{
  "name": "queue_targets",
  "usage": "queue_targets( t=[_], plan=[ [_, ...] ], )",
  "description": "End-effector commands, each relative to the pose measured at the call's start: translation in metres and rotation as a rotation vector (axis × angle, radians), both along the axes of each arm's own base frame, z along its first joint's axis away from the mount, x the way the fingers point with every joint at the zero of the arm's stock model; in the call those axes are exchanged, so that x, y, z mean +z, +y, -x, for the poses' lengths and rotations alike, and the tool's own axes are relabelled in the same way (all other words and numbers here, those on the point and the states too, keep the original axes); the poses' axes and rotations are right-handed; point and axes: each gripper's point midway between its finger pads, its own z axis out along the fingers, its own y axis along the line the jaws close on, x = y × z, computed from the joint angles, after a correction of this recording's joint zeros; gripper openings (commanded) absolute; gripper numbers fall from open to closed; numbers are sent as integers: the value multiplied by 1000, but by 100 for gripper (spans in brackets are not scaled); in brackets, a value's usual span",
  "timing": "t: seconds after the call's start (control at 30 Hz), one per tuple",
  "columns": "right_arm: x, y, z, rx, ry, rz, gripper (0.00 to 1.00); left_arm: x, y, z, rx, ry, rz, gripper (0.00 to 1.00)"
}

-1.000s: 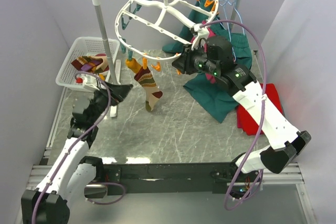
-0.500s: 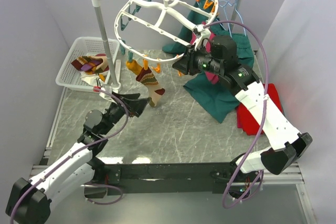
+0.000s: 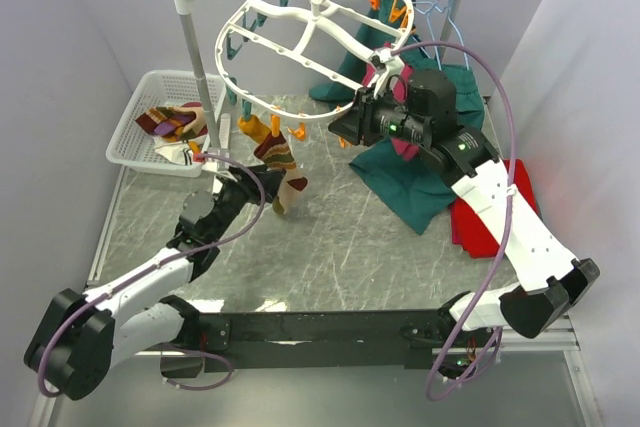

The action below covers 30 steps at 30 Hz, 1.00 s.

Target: Remove the socks clipped to the hanger

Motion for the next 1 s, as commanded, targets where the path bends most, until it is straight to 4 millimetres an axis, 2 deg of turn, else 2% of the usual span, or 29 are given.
queue_targets(
  t=[0.0, 0.03, 0.1, 0.23, 0.3, 0.33, 0.4, 0.5, 0.53, 0.6, 0.63, 0.67, 0.7, 0.73, 0.8, 0.83, 0.93, 0.97],
  plan=[
    [14, -4, 11, 25, -35, -36, 3, 54, -21, 10, -127, -199, 85, 60],
    [14, -1, 14, 41, -28, -39, 4, 66, -22, 16, -149, -247, 136, 53],
    [12, -1, 15, 51, -21, -37, 5, 60, -27, 16, -173, -241, 152, 48],
    [16, -1, 22, 63, -24, -52, 5, 61, -32, 11, -190, -229, 158, 25],
    [14, -2, 23, 59, -22, -47, 6, 64, -33, 11, -194, -233, 163, 19],
    [13, -3, 22, 55, -23, -43, 6, 65, -34, 13, -202, -235, 164, 8],
    [10, -6, 21, 40, -20, -31, 7, 67, -35, 16, -213, -232, 163, 1],
    [4, -10, 19, 10, -3, -6, 15, 72, -33, 24, -232, -236, 175, 1],
    [2, -10, 19, -3, -1, 4, 23, 71, -33, 26, -235, -227, 177, 1],
    [-2, -15, 15, -58, 4, 43, 32, 76, -32, 34, -248, -234, 186, 1],
    [-5, -11, 18, -55, -1, 66, 43, 74, -33, 37, -256, -222, 187, 1],
    [-2, -10, 18, -64, -9, 75, 48, 76, -35, 41, -268, -222, 193, 1],
    [-4, -11, 17, -82, -8, 91, 52, 80, -34, 46, -274, -233, 201, 1],
    [-8, -14, 15, -117, -6, 125, 62, 80, -35, 49, -288, -221, 208, 1],
    [-7, -11, 21, -131, -19, 153, 71, 87, -37, 58, -314, -233, 218, 1],
    [-6, -15, 21, -162, -38, 171, 80, 91, -39, 63, -338, -239, 220, 1],
    [-1, -10, 36, -144, -57, 167, 88, 92, -46, 72, -392, -218, 203, 1],
    [-5, -9, 39, -138, -54, 170, 89, 90, -46, 74, -401, -204, 197, 1]
  ],
)
